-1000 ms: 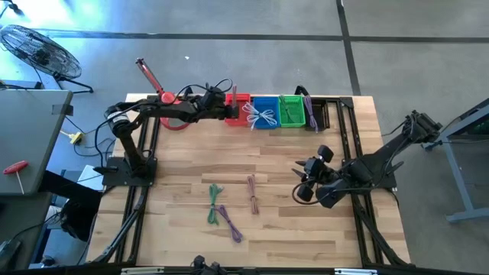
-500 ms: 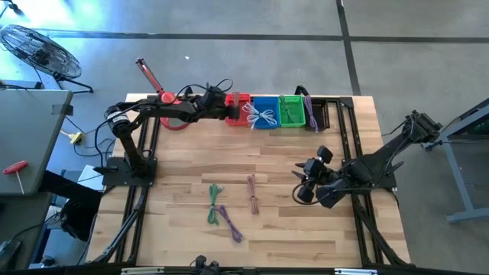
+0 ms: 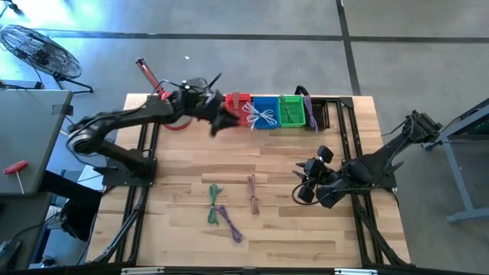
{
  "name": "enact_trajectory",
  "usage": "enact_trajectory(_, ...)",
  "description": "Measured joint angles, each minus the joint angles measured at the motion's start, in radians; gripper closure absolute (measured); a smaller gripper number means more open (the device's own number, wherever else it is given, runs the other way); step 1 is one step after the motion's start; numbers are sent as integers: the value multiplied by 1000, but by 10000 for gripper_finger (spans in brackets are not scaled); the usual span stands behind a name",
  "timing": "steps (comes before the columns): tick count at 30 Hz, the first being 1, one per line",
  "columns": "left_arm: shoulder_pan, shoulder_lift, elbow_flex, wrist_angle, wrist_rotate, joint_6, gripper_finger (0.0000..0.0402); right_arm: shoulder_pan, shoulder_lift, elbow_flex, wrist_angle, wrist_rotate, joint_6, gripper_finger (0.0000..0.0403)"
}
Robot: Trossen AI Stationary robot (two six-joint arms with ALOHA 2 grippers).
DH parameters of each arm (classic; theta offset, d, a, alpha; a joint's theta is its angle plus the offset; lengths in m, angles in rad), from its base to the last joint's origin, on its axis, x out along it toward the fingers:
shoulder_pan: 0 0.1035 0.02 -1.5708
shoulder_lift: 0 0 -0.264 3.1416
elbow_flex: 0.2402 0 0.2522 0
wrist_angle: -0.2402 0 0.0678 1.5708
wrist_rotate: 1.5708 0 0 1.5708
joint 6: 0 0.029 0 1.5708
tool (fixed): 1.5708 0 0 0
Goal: Pick & Place USB Port
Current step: Put the purple charger cable into the black bin
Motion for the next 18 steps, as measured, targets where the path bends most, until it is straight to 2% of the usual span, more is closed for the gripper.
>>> enact_trajectory(4, -73, -147, 0, -293, 22, 177, 252, -1, 0, 0, 2, 3, -34, 286)
enact_trajectory(7, -158, -237, 0, -491, -46, 301, 252, -1, 0, 0, 9, 13, -45, 286)
enact_trajectory(9, -241, -279, 0, -612, -175, 407, 252, -1, 0, 0, 11, 22, -52, 286)
enact_trajectory(11, -347, -288, 0, -697, -349, 491, 252, -1, 0, 0, 17, 24, -63, 286)
enact_trajectory(14, -499, -273, -2, -758, -589, 519, 252, -2, 0, 0, 31, 29, -78, 286)
enact_trajectory(16, -592, -242, -2, -739, -677, 509, 252, -7, 0, 0, 43, 28, -78, 286)
enact_trajectory(18, -669, -207, -2, -725, -706, 504, 252, -15, 0, 0, 58, 28, -79, 286)
